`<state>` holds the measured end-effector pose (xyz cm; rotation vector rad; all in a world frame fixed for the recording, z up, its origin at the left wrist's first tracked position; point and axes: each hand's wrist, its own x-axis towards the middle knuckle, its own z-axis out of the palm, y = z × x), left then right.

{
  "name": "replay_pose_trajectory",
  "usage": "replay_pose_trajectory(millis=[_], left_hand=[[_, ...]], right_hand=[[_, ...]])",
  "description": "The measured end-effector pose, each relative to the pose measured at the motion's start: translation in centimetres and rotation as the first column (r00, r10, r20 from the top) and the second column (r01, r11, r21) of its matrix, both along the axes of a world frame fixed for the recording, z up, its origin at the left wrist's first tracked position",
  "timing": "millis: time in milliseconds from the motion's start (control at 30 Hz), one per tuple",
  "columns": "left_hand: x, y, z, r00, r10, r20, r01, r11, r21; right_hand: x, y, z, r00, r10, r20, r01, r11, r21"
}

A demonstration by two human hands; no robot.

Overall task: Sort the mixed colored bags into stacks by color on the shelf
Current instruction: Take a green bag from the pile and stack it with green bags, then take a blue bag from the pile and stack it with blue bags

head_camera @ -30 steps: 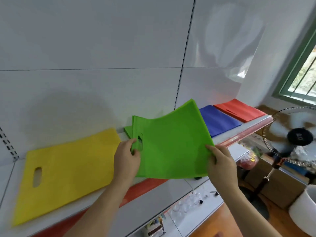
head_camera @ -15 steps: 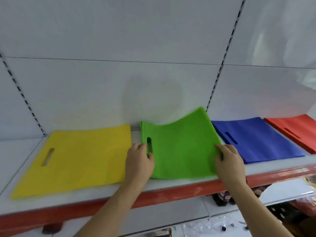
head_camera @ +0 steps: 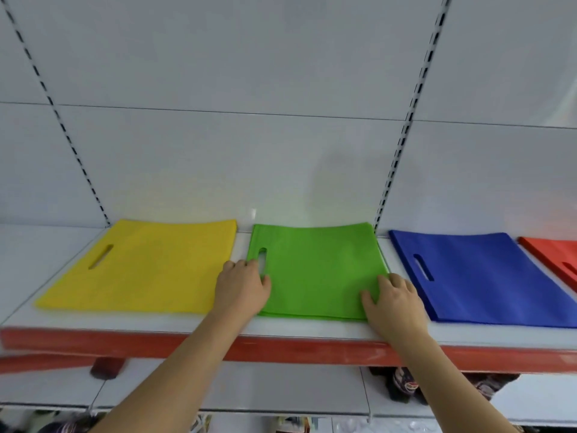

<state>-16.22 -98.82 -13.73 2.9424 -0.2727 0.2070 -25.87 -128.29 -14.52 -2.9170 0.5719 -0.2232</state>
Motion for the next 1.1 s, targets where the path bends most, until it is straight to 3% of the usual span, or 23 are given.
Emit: replay_pose_trajectory(millis=[233,533,800,1100], left_hand=[[0.0,-0.4,0.5,0.999,0.038,-0.022,-0.037,0.998,0.043],[-2.6,1.9,1.3,0.983,0.087,0.16,-0.092,0.996,0.022],[-5.8,10.7,1.8,0.96,0.211,0.184,-0.22,0.975,0.027],[-11.2,28.7,2.5,0.926,0.332,0.177,-0.343,0.939,0.029]], right_hand=[[0.0,0.3,0.6,0.999,0.01,-0.04,-0.012,0.999,-0.04],[1.6,3.6,1.4,0.981,0.195,0.015,-0.191,0.972,-0.136],[2.1,15.4,2.2,0.899,0.434,0.062,-0.42,0.893,-0.162],[0.9,33.9,2.4,0.811,0.581,0.066,-0.567,0.809,-0.156]])
